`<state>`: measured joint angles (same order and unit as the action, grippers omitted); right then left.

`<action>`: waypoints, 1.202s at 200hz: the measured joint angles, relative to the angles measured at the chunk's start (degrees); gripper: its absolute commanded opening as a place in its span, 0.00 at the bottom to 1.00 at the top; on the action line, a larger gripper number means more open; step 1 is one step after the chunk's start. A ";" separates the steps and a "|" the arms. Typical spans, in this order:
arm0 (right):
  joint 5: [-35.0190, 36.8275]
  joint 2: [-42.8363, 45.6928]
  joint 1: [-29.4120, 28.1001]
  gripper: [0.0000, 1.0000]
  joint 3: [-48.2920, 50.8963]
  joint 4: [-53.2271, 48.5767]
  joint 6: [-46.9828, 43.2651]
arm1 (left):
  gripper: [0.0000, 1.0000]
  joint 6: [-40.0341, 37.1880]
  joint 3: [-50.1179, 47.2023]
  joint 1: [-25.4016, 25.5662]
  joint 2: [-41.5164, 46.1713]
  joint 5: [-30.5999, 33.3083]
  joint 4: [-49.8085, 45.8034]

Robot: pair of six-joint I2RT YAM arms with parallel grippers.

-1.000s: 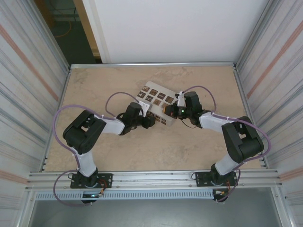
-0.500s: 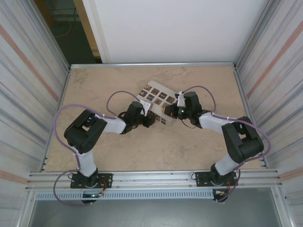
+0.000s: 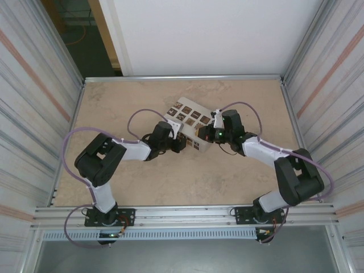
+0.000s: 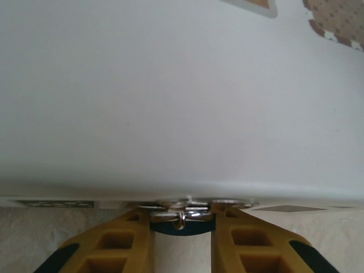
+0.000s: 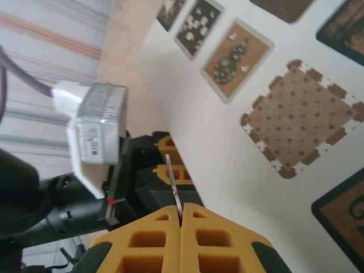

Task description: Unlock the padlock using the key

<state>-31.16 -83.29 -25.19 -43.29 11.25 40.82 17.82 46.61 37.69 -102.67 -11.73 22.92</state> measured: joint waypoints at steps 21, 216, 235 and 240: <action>0.33 4.63 0.04 0.00 0.02 -2.05 -2.12 | 0.14 2.89 0.00 0.00 2.73 -1.66 -3.06; 30.12 22.36 -24.68 0.00 23.71 1.99 -23.52 | 0.12 27.56 3.32 0.22 9.46 -13.05 -18.84; 32.33 19.63 -25.24 0.00 23.82 4.79 -23.80 | 0.12 27.69 3.32 0.22 9.46 -13.29 -18.86; 32.79 18.95 -25.40 0.00 23.82 5.44 -23.93 | 0.12 27.69 3.32 0.22 9.46 -13.35 -18.88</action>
<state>1.63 -64.34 -50.59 -19.46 16.69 16.88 45.52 49.93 37.91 -93.21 -25.08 4.03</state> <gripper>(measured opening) 0.055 0.237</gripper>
